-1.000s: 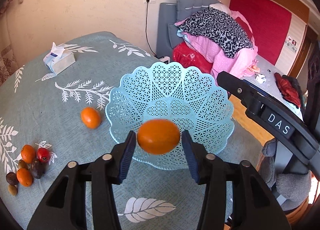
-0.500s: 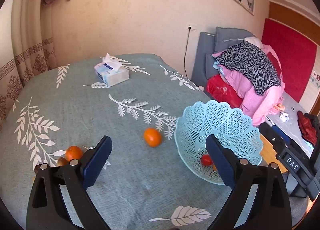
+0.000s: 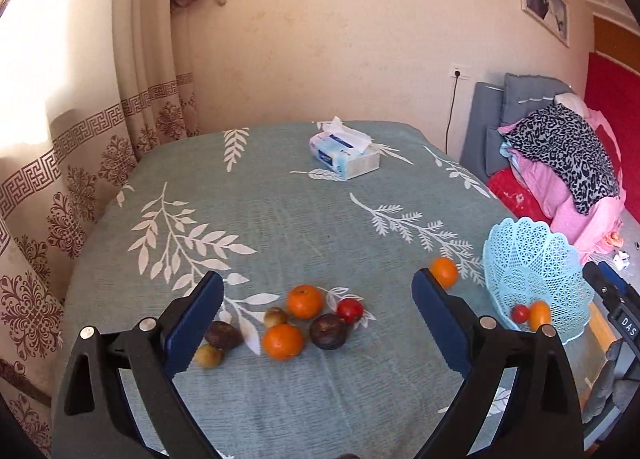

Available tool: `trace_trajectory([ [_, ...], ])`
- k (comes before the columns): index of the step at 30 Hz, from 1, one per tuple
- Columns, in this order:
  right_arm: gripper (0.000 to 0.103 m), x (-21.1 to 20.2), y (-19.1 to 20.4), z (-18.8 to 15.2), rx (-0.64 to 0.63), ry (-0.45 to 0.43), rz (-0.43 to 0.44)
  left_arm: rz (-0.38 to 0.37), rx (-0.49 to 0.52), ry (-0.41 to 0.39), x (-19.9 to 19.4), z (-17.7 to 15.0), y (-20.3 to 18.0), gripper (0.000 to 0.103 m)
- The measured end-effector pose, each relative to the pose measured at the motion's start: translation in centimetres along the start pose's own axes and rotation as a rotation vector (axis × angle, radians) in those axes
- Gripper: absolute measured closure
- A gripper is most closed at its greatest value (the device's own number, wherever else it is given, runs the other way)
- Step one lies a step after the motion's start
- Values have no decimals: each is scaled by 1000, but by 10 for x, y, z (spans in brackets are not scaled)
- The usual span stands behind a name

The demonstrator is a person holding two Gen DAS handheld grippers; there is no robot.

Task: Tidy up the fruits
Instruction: 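Lower the orange into the blue basket and open the left tool, then grasp the brown kiwi with the left tool while the right tool grasps a small tangerine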

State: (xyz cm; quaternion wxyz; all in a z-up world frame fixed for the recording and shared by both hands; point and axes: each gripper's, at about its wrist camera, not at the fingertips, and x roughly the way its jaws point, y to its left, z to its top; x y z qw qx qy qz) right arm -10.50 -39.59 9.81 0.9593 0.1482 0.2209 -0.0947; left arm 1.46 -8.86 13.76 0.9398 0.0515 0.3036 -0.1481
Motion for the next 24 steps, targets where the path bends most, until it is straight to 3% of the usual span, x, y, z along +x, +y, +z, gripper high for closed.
trace_trajectory([
  [11, 28, 14, 44, -1, -39, 80, 107, 115, -147, 89, 26, -36, 77, 9],
  [15, 28, 20, 60, -5, -67, 105, 127, 116, -174, 125, 38, -52, 91, 9],
  [24, 28, 36, 87, -21, -118, 181, 164, 104, -136, 227, 72, -92, 107, 35],
])
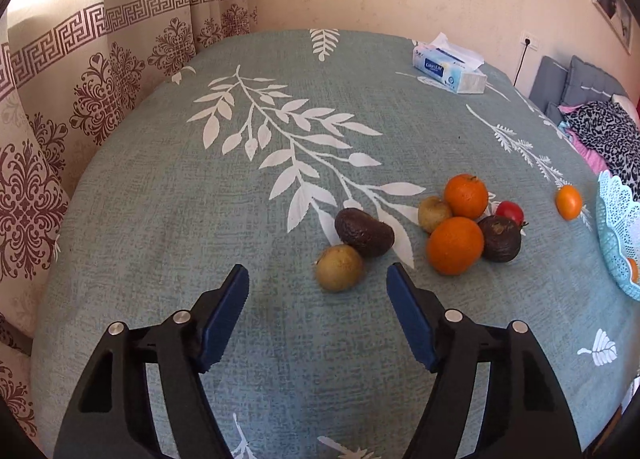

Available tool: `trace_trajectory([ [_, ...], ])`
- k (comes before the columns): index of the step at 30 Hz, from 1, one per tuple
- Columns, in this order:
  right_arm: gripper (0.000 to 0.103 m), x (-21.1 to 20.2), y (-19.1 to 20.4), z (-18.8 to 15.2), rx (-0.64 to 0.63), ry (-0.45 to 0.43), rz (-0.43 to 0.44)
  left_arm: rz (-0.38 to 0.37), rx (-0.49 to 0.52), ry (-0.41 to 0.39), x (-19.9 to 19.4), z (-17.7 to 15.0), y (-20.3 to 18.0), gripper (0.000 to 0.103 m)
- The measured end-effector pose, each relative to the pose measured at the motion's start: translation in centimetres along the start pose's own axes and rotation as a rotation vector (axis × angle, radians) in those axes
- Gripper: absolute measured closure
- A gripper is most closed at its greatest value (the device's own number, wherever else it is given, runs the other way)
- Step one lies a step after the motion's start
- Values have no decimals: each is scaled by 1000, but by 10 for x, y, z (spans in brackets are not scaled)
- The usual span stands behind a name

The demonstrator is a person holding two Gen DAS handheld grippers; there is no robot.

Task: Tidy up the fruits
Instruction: 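Grasp the brown kiwi with the left tool while the right tool grasps a small tangerine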

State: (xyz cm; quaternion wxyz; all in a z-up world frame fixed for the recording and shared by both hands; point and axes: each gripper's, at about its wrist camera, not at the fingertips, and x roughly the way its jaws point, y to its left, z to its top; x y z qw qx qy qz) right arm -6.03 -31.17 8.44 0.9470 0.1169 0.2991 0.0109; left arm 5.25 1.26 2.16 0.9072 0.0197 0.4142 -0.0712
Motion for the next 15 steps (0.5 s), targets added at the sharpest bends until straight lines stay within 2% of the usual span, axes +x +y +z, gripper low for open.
trace_trajectory([
  [5, 28, 10, 15, -2, -36, 25, 18, -30, -9, 21, 12, 1, 5, 42],
  [7, 28, 16, 21, 0, -54, 32, 23, -35, 5, 19, 14, 4, 2, 54],
  [12, 28, 42, 28, 17, -76, 89, 37, -68, 14, 14, 15, 9, -2, 74],
  [15, 28, 64, 25, 35, -60, 165, 53, -77, 5, 3, 13, 7, 1, 75],
])
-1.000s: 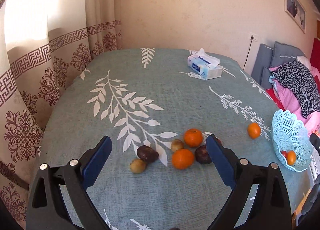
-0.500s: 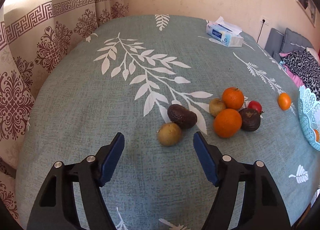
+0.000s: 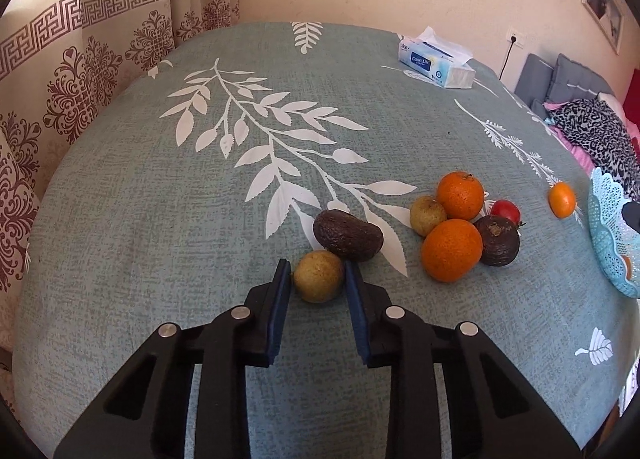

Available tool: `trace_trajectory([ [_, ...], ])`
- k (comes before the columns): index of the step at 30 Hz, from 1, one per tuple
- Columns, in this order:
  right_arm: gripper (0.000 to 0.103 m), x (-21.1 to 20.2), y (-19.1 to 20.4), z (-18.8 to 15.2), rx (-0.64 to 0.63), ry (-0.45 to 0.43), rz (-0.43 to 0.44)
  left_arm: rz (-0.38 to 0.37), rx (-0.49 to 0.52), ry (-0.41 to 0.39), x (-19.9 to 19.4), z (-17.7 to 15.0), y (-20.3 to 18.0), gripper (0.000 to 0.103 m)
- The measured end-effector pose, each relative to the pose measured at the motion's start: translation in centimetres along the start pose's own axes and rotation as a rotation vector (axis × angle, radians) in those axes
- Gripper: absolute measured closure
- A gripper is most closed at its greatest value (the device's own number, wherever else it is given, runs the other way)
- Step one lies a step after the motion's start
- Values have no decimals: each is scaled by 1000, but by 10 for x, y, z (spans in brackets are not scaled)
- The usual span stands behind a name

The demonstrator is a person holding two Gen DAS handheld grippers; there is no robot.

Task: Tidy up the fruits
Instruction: 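Grasp the brown kiwi with the left tool while the right tool grasps a small tangerine, then lift the kiwi with the left tool while the right tool carries the tangerine to the basket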

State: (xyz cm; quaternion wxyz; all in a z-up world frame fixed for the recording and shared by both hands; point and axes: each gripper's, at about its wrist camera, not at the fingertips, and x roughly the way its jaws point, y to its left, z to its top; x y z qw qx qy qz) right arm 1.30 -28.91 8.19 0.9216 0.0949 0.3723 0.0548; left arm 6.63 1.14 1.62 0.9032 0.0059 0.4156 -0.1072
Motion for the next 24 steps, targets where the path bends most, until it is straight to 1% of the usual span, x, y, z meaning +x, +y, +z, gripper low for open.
trace_trajectory([
  [4, 28, 24, -1, 29, -54, 92, -30, -6, -26, -14, -4, 0, 5, 75],
  [7, 28, 45, -7, 45, -100, 148, -98, -12, -39, -22, -9, 0, 7, 75],
  [10, 29, 67, -15, 53, -129, 213, -140, -8, -39, -22, -13, 0, 8, 75],
  [11, 30, 74, -17, 54, -141, 238, -148, -6, -39, -22, -14, 0, 8, 75],
  [13, 32, 86, -17, 54, -164, 290, -135, -8, -38, -26, -18, 1, 9, 75],
  [15, 40, 97, -16, 52, -185, 343, -115, -8, -33, -32, -21, 1, 9, 75],
  [16, 42, 102, -15, 51, -192, 367, -106, -9, -33, -34, -23, 2, 9, 75],
  [19, 42, 109, -15, 49, -205, 385, -136, -10, -34, -36, -24, 2, 9, 75],
  [21, 48, 113, -18, 49, -201, 396, -167, -10, -35, -36, -25, 2, 9, 75],
  [23, 48, 117, -22, 46, -207, 413, -186, -8, -39, -35, -25, 1, 10, 75],
  [24, 49, 120, -25, 45, -203, 423, -189, -7, -41, -32, -24, 1, 11, 75],
])
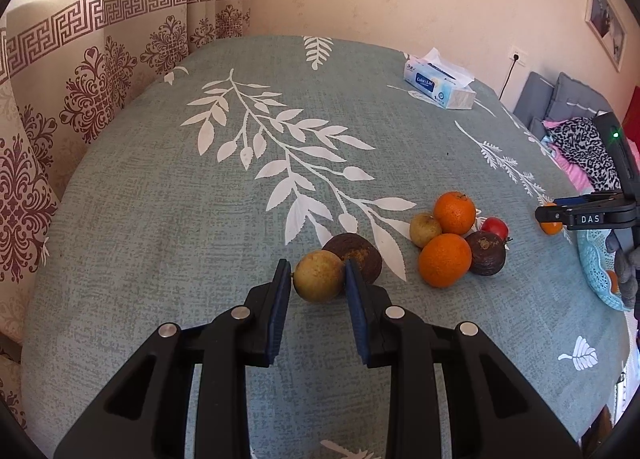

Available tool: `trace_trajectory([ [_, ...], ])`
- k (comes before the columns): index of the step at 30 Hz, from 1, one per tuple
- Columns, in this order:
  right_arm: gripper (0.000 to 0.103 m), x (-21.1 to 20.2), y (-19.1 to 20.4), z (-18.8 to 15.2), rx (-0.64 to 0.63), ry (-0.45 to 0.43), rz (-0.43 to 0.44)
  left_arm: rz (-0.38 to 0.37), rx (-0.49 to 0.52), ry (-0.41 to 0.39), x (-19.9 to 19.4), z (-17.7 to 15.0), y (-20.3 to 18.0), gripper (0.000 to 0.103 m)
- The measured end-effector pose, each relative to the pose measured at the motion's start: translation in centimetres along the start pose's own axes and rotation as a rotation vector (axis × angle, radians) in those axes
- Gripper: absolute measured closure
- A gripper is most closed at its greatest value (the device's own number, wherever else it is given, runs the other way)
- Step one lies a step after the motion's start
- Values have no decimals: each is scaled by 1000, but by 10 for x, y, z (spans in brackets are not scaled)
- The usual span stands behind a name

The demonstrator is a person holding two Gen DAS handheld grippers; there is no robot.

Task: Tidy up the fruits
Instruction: 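Lift the kiwi with the left tool while the right tool carries the tangerine to the basket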

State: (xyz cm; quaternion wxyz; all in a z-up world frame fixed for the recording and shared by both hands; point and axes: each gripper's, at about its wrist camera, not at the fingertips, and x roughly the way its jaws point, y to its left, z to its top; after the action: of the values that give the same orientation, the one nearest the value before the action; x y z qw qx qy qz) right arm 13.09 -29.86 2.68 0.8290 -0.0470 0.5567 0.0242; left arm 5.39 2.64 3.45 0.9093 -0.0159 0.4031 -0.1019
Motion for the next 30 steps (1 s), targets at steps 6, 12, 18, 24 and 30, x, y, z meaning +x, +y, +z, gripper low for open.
trace_trajectory([
  [6, 67, -6, 2, -8, 14, -45, 25, 16, -16, 19, 8, -2, 4, 74],
  [12, 67, -15, 20, -18, 9, -86, 62, 13, -22, 20, 9, -4, 4, 74],
  [18, 67, -42, 25, -25, 58, -160, 142, 6, -24, 28, 9, -6, 4, 74],
  [24, 67, -80, 17, -38, 117, -256, 207, -5, -7, 6, -1, -5, -1, 75],
  [30, 67, -111, -1, -59, 185, -337, 244, -15, 10, -26, -16, -1, -5, 79],
])
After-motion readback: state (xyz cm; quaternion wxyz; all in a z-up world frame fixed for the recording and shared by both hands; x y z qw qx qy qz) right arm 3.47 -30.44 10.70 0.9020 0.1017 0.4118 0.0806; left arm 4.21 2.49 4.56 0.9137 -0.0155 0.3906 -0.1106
